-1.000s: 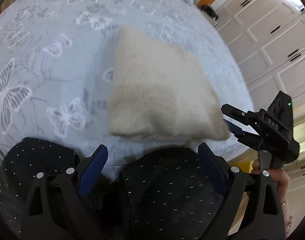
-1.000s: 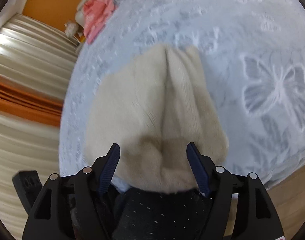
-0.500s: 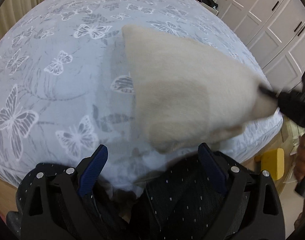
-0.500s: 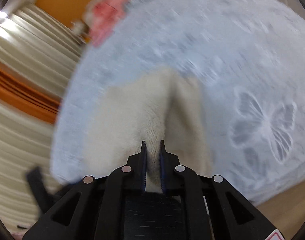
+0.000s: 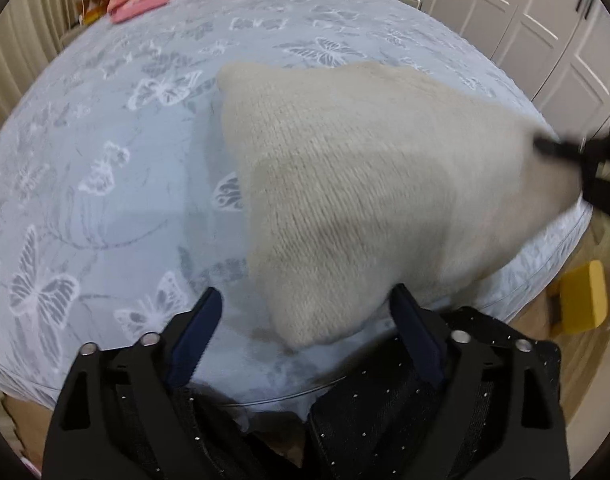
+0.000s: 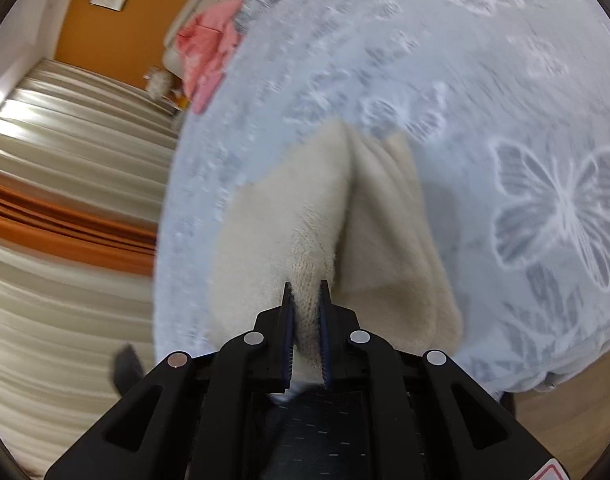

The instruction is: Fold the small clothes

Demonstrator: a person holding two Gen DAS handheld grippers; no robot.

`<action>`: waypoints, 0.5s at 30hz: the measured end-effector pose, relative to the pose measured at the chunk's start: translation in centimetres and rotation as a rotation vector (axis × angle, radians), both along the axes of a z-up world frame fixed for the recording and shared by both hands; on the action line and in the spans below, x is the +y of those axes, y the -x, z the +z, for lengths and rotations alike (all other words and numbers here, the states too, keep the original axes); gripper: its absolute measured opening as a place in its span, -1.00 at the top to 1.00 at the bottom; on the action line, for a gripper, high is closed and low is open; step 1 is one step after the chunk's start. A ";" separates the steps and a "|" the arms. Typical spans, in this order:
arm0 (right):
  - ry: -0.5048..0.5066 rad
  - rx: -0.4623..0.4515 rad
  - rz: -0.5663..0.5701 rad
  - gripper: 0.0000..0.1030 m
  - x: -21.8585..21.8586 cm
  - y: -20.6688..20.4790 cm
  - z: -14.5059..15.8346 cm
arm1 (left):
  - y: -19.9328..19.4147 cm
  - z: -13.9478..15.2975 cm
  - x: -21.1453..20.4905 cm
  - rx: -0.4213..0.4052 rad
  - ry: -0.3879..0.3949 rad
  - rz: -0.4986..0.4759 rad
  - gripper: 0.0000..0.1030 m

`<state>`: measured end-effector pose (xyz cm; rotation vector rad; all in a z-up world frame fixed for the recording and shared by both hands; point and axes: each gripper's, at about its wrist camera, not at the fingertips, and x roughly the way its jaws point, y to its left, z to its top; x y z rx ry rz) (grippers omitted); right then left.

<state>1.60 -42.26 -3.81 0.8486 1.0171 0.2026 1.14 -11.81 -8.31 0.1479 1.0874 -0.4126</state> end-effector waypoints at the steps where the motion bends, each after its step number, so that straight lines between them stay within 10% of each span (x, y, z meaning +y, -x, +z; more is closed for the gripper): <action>1: -0.009 -0.012 0.004 0.81 0.1 -0.4 0.7 | 0.1 0.0 -0.2 0.001 -0.004 -0.006 -0.65; 7: -0.016 -0.079 0.025 0.82 0.8 -1.6 4.0 | 0.0 -0.5 -0.8 0.016 -0.002 0.006 -0.55; 11: 0.015 -0.073 -0.003 0.82 0.2 -0.5 3.8 | -1.0 -0.8 0.1 0.058 0.024 0.047 0.17; 15: 0.088 0.031 -0.025 0.83 -0.7 1.3 -0.4 | -1.4 -0.7 1.9 0.080 0.064 0.096 0.33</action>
